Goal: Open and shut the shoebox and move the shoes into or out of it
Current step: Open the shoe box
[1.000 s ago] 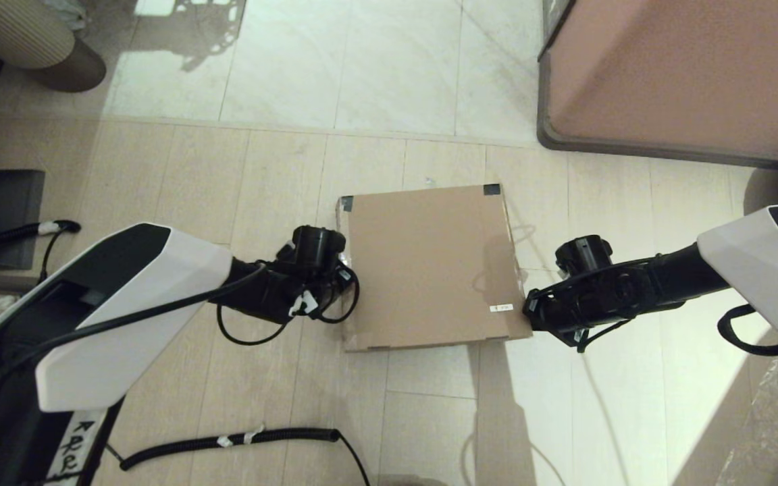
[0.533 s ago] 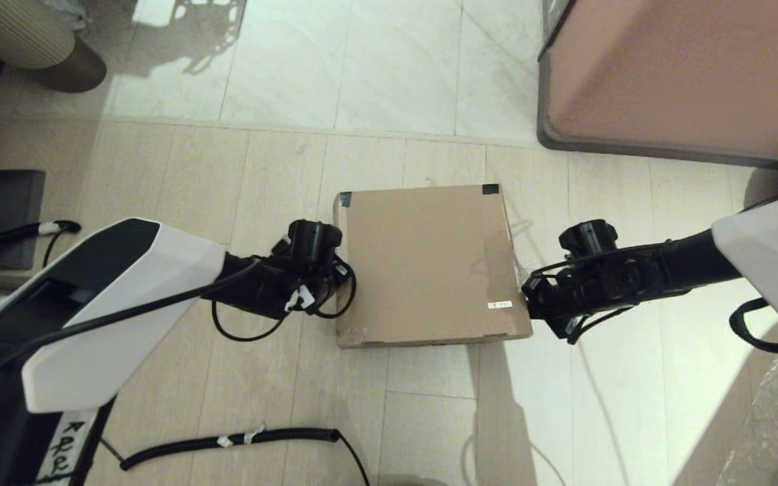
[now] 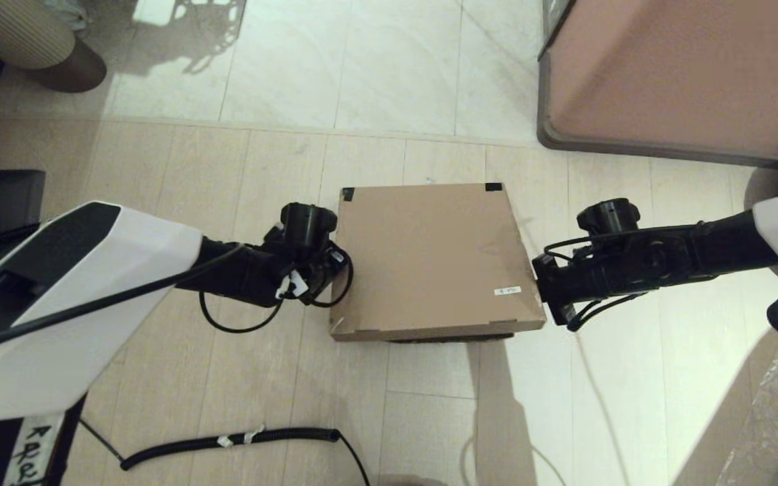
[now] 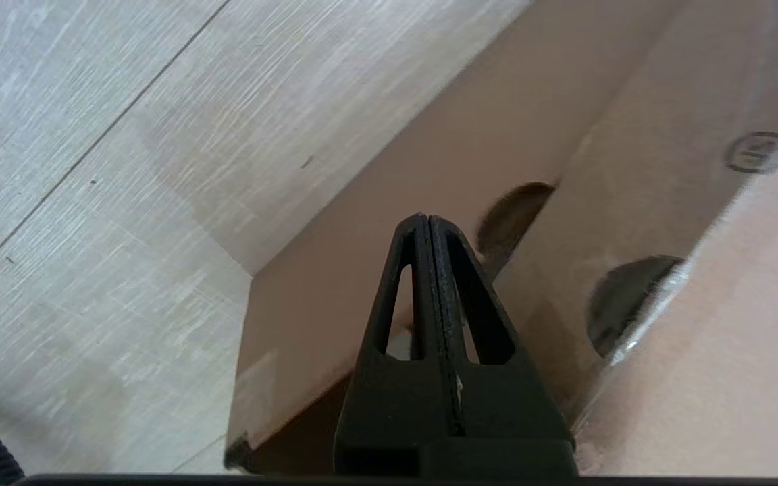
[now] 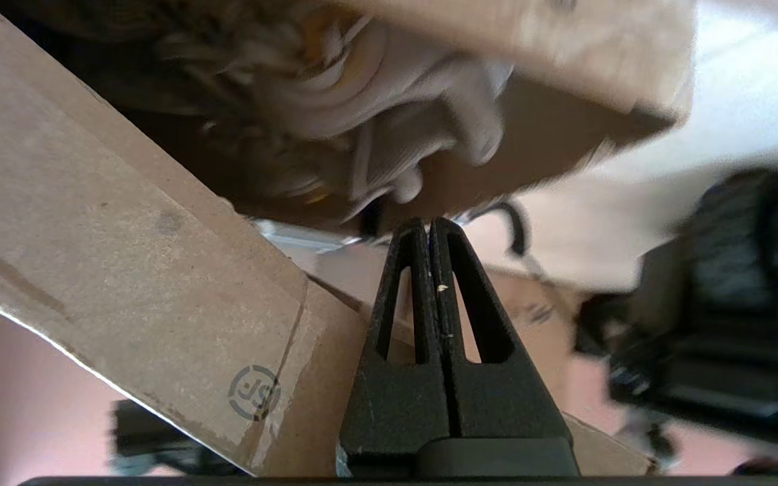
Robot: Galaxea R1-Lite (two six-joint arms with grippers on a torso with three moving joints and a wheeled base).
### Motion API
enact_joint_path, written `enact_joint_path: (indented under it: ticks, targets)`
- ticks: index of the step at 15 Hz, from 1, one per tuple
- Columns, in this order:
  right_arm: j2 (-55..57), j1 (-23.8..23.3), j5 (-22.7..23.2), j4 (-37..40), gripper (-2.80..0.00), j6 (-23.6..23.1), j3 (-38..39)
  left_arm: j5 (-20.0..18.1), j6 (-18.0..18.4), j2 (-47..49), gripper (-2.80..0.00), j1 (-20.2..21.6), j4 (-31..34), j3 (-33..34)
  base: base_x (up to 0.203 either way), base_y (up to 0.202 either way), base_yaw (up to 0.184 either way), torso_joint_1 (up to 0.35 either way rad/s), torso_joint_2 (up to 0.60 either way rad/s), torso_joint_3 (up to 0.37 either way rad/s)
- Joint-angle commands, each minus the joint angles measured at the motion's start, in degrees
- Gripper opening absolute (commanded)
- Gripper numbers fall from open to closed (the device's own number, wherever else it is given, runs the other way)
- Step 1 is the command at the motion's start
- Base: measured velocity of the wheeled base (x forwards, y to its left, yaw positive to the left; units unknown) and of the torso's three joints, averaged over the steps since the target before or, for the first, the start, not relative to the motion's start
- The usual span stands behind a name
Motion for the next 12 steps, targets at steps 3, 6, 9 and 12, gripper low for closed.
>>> enact_joint_path:
  ticks: [3,6,9,12]
  targets:
    - [-2.0,-1.1,3.0,0.2,-2.8,5.1,0.0,0.2,-0.4,-2.9,-2.8,0.3,-0.2,-0.3,0.0,0.0,0.0,0.0,0.0,0.0]
    - [-2.7,-2.3,7.0,0.2,-2.8,9.6,0.1,0.2,-0.7,-4.9,-2.8,0.6,-0.1,-0.3,0.0,0.0,0.0,0.0,0.0,0.0]
    - [-3.0,-2.3,8.2,0.2,-2.8,11.9,0.1,0.2,-0.7,-6.1,-2.8,1.1,0.2,-0.3,0.0,0.0,0.0,0.0,0.0,0.0]
    - [-3.2,-2.3,10.7,0.0,-2.8,16.3,0.0,0.2,-0.8,-7.6,-2.8,2.9,-0.1,-0.5,0.0,0.0,0.0,0.0,0.0,0.0]
